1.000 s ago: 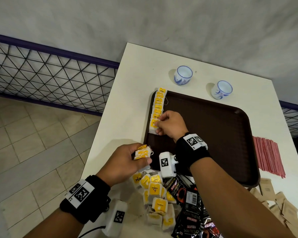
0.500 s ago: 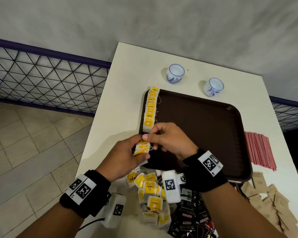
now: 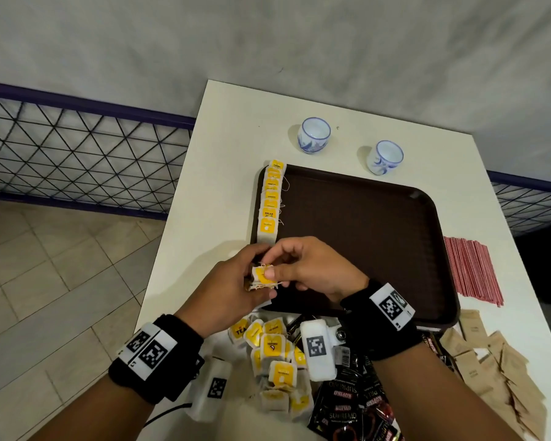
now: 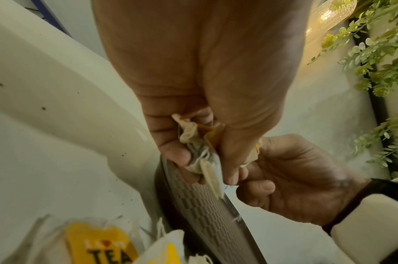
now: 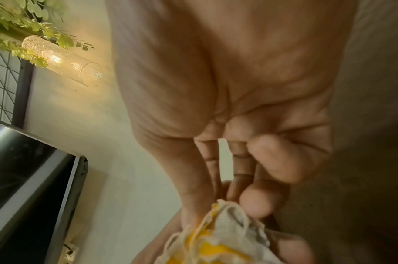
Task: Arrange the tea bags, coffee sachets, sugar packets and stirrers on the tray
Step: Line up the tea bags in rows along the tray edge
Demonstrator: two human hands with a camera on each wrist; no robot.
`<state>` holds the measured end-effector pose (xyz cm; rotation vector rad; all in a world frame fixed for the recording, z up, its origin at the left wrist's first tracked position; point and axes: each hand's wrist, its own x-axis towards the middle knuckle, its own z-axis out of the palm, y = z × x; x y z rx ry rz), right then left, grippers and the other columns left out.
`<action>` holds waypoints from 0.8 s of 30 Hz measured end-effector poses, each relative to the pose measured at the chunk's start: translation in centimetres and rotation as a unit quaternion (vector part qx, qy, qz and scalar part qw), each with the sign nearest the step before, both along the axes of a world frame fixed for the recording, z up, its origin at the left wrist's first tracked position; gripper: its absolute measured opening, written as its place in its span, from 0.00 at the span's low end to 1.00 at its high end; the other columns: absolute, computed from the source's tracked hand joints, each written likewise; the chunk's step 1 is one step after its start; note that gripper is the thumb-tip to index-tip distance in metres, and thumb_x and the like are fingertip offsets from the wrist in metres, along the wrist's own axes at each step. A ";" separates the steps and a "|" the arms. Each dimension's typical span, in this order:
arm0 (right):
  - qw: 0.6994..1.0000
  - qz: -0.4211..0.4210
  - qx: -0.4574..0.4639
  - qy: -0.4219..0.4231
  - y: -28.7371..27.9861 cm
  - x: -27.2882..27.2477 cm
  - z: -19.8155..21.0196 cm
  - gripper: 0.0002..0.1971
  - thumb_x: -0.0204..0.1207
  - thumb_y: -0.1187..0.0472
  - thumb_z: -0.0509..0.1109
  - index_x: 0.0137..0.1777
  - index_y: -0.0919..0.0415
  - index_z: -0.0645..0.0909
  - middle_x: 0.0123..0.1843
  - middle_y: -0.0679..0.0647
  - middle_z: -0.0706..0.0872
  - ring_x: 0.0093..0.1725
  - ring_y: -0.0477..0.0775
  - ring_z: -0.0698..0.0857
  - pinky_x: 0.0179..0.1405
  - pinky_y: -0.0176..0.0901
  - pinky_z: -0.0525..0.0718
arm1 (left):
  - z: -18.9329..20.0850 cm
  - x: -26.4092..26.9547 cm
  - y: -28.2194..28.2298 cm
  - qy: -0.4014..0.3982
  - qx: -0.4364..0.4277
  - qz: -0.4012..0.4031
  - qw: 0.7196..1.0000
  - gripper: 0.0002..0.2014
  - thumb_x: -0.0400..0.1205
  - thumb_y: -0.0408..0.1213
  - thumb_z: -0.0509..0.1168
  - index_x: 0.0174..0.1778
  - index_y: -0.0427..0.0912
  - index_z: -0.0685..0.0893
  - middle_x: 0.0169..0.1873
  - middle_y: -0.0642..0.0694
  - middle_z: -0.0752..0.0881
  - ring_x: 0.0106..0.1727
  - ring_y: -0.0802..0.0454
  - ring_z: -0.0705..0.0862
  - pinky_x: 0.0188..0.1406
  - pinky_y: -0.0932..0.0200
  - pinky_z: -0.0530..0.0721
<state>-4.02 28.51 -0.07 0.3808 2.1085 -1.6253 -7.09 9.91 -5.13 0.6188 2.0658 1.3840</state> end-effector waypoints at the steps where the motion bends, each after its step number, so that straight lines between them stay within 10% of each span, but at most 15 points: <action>1: 1.000 -0.005 -0.006 0.010 0.1 0.0 0.1 0.08 0.75 0.69 0.78 0.52 0.69 0.86 0.34 0.51 0.86 0.30 0.45 0.81 0.23 0.28 0.74 | 0.1 0.0 0.0 -0.002 0.003 -0.002 1.000 0.33 0.75 0.36 0.81 0.74 0.61 0.76 0.57 0.60 0.90 0.58 0.63 0.89 0.62 0.52 0.88; 6: 0.999 0.050 -0.005 0.020 0.3 -0.1 0.4 0.10 0.75 0.73 0.76 0.57 0.70 0.86 0.40 0.52 0.86 0.30 0.37 0.81 0.30 0.24 0.77 | 0.1 0.0 -0.2 0.002 0.007 -0.005 1.000 0.29 0.75 0.35 0.80 0.68 0.63 0.79 0.55 0.61 0.90 0.57 0.61 0.89 0.61 0.49 0.88; 10: 0.995 0.089 0.008 0.034 0.0 -0.4 0.2 0.14 0.73 0.72 0.78 0.59 0.66 0.88 0.48 0.66 0.88 0.43 0.49 0.86 0.49 0.43 0.86 | 0.4 -0.1 -0.2 0.008 0.006 -0.003 1.000 0.34 0.75 0.35 0.81 0.68 0.69 0.74 0.57 0.63 0.90 0.58 0.63 0.89 0.61 0.54 0.88; 14: 0.995 0.066 0.038 0.057 0.0 -0.4 0.1 0.08 0.73 0.70 0.80 0.50 0.66 0.86 0.44 0.57 0.90 0.36 0.39 0.86 0.40 0.32 0.83 | 0.4 -0.3 -0.2 -0.007 -0.003 -0.005 1.000 0.31 0.76 0.36 0.80 0.69 0.66 0.76 0.54 0.62 0.91 0.56 0.64 0.89 0.61 0.54 0.88; 24: 0.995 -0.020 0.032 0.087 0.7 -0.8 1.2 0.05 0.76 0.71 0.76 0.50 0.70 0.84 0.39 0.71 0.88 0.31 0.57 0.82 0.28 0.40 0.80 | -0.3 -0.7 -0.6 -0.073 0.015 0.015 0.997 0.12 0.79 0.36 0.77 0.56 0.55 0.89 0.47 0.51 0.93 0.49 0.54 0.91 0.56 0.51 0.88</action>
